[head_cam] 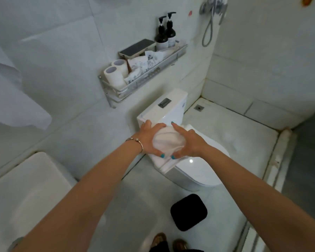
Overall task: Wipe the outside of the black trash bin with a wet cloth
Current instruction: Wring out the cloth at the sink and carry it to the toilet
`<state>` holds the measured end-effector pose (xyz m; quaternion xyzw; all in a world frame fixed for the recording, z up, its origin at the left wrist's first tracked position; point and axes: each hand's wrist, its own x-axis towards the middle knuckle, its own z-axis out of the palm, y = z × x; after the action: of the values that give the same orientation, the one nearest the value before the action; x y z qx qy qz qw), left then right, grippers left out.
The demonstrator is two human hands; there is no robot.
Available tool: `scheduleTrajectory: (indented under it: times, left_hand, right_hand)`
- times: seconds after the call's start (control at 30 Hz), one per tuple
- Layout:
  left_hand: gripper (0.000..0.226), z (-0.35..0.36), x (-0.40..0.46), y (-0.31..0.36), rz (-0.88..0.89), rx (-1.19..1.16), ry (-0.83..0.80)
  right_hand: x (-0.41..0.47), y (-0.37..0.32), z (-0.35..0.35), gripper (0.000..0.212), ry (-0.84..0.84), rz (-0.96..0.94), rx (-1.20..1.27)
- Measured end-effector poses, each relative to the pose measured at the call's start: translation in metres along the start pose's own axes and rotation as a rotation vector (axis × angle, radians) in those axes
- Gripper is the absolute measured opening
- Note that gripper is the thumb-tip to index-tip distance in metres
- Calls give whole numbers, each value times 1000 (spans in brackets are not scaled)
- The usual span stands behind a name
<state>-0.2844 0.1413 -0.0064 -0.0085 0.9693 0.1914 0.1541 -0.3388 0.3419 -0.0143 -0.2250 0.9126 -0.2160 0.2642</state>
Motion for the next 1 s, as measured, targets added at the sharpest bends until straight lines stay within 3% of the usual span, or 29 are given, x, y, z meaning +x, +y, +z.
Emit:
scheduleTrajectory:
  times: [0.43, 0.77, 1.0]
  left_hand:
    - [113, 43, 39, 89, 246, 109, -115]
    - [110, 110, 26, 137, 277, 90, -139]
    - [112, 158, 35, 134, 314, 47, -154]
  right_hand:
    - [-72, 86, 2, 125, 137, 268, 151]
    - [-125, 147, 28, 124, 147, 315, 199]
    - [-130, 182, 57, 121, 176, 315, 140]
